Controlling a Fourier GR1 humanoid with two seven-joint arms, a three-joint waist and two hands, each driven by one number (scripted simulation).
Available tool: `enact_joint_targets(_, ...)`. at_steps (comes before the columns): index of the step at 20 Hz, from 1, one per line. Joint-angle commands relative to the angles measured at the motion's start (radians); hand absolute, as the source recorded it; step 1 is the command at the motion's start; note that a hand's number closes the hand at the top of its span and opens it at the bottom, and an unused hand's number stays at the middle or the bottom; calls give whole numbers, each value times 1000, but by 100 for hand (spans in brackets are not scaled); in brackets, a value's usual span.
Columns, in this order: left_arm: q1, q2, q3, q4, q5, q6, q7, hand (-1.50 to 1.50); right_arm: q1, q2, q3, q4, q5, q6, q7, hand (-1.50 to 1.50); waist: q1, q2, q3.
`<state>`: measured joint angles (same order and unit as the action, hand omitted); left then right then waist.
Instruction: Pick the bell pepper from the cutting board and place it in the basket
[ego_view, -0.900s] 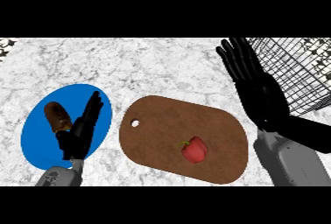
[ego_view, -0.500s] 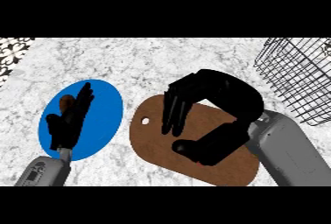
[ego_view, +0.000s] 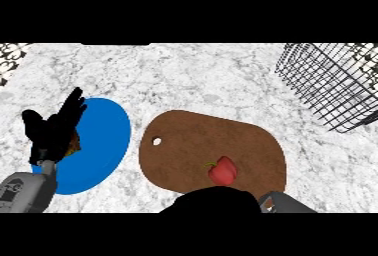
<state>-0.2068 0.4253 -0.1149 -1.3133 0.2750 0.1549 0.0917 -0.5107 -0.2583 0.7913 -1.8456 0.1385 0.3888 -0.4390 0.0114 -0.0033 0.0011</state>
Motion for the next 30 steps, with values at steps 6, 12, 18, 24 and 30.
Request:
enact_joint_targets(6,20,35,34,-32,18,-19,63,0,-122,-70,-10,-249,166,103,478,-150,-34,-13,-4)
enact_joint_targets(12,40,44,48,-54,37,-35,80,0,-301,-152,-187,-326,273,200,706,-150,-30,-14,-4)
enact_joint_targets(18,23,33,70,-11,29,-44,39,0,-467,-149,-262,-265,16,503,904,-150,-27,-7,-5)
enact_joint_targets(24,1,9,42,-40,-17,-21,68,0,-530,-215,-415,-156,-235,674,931,-150,-21,-2,-2)
enact_joint_targets(30,-5,2,65,-49,-16,-37,96,0,-386,-305,-522,-187,-388,704,880,-150,-20,1,-1)
